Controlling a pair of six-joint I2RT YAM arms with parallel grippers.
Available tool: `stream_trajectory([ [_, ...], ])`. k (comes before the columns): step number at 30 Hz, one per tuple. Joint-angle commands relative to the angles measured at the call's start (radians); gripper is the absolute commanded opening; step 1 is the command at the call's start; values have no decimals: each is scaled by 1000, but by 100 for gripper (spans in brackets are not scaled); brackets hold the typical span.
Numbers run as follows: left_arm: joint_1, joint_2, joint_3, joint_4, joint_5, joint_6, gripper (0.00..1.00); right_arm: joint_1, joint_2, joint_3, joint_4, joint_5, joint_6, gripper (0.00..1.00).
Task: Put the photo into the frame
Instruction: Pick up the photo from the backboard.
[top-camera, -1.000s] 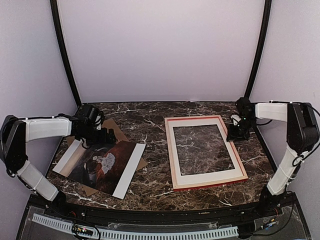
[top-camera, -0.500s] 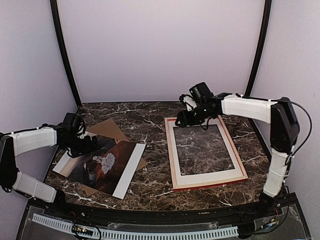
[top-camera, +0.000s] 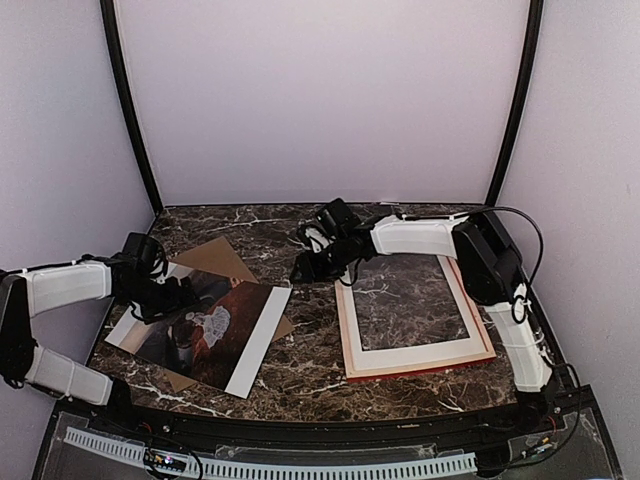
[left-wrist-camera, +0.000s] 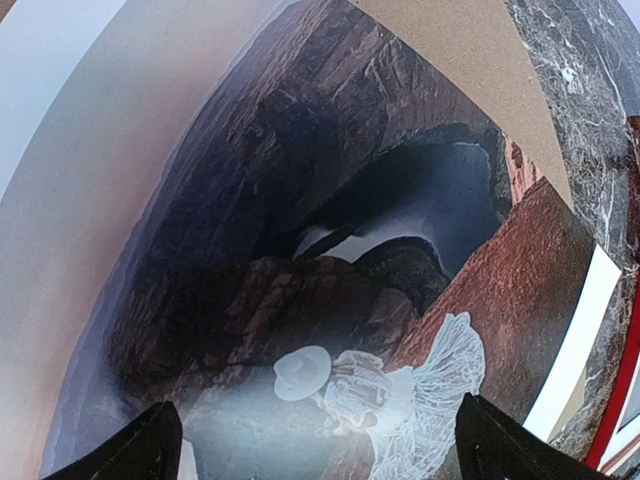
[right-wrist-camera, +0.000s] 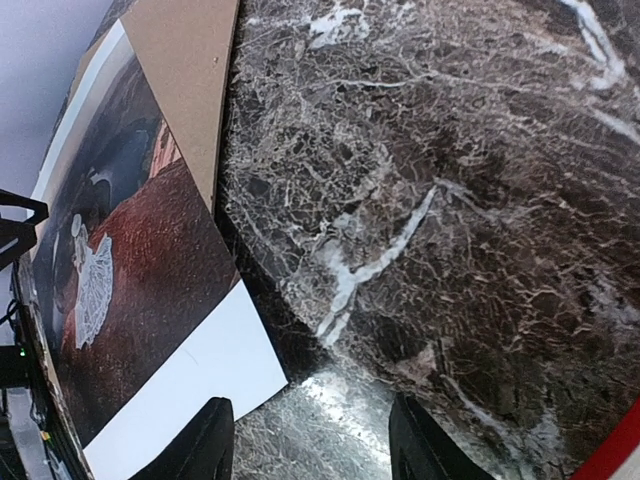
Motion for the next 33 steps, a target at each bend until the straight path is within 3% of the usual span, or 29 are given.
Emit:
stream_trajectory([
  [1, 6, 16, -33, 88, 54, -31, 98, 16, 30, 32, 72, -84, 79, 52],
  [11, 5, 31, -49, 149, 76, -29, 96, 41, 83, 40, 115, -165, 132, 35],
  [21, 4, 13, -42, 163, 85, -29, 96, 44, 109, 42, 127, -169, 145, 33],
  [26, 5, 21, -38, 179, 99, -24, 96, 44, 101, 13, 199, -208, 163, 21],
  [30, 5, 25, -23, 186, 112, -16, 96, 26, 53, -28, 247, -214, 166, 0],
  [33, 4, 17, -7, 187, 117, -10, 96, -1, -26, -73, 247, -205, 147, 0],
])
